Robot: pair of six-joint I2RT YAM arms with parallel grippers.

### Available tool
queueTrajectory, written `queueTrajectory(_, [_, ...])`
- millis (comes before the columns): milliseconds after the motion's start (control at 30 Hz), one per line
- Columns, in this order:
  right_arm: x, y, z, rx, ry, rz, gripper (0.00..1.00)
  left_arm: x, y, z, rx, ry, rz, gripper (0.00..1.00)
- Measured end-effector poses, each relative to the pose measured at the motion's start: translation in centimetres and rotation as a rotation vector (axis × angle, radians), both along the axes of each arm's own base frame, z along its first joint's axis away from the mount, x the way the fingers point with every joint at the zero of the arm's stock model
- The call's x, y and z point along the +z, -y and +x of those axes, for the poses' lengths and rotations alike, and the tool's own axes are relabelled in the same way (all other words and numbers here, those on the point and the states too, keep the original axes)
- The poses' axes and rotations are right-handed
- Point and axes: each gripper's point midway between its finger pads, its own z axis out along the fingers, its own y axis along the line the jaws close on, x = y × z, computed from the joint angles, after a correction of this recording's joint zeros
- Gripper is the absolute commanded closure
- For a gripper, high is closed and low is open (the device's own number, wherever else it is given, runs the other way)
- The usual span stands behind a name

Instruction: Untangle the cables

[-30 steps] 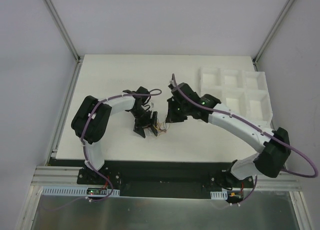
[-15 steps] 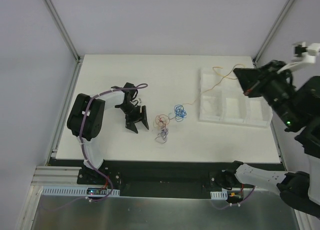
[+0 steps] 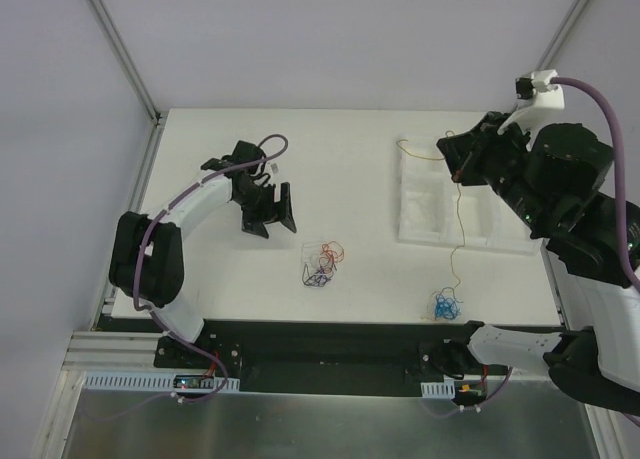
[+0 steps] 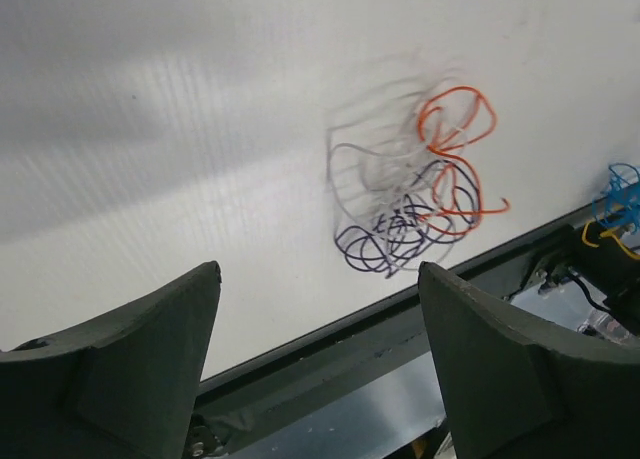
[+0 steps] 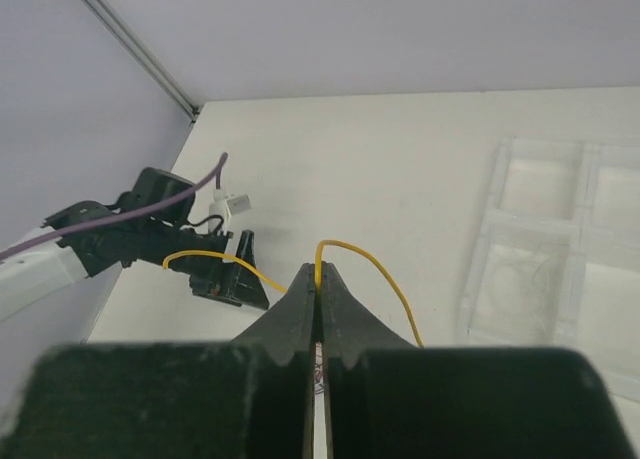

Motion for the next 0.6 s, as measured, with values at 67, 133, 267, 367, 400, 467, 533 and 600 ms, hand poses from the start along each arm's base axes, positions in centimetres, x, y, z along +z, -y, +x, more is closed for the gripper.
queueTrajectory(67, [-0.9, -0.6, 0.4, 0.007, -0.030, -0.012, 1.00, 1.8, 0.7, 0.6, -0.021, 0.052, -0.035, 0.23])
queueTrajectory(133, [-1.5, -1.1, 0.3, 0.021, -0.050, -0.005, 1.00, 3.9, 1.8, 1.0, -0.057, 0.122, -0.075, 0.27])
queueTrajectory(267, [-1.3, -2.2, -0.1, 0.070, -0.073, 0.049, 1.00, 7.7, 4.2, 0.7, -0.133, 0.247, -0.173, 0.28])
queueTrajectory(367, [-0.5, -4.0, -0.6, 0.145, -0.075, 0.128, 1.00, 10.1, 5.1, 0.6, -0.158, 0.324, -0.231, 0.18])
queueTrajectory(400, [-0.3, -4.7, -0.8, 0.173, -0.075, 0.160, 1.00, 10.6, 5.2, 0.8, -0.162, 0.349, -0.242, 0.17])
queueTrajectory(467, [0.1, -6.1, -1.0, 0.228, -0.075, 0.216, 1.00, 11.3, 5.3, 1.1, -0.164, 0.382, -0.255, 0.16])
queueTrajectory(533, [-0.2, -7.6, -1.4, 0.284, -0.089, 0.264, 1.00, 11.4, 5.4, 1.2, -0.168, 0.399, -0.264, 0.16])
queueTrajectory(600, [-0.7, -8.7, -1.5, 0.319, -0.115, 0.290, 1.00, 10.9, 5.5, 0.9, -0.173, 0.390, -0.269, 0.18])
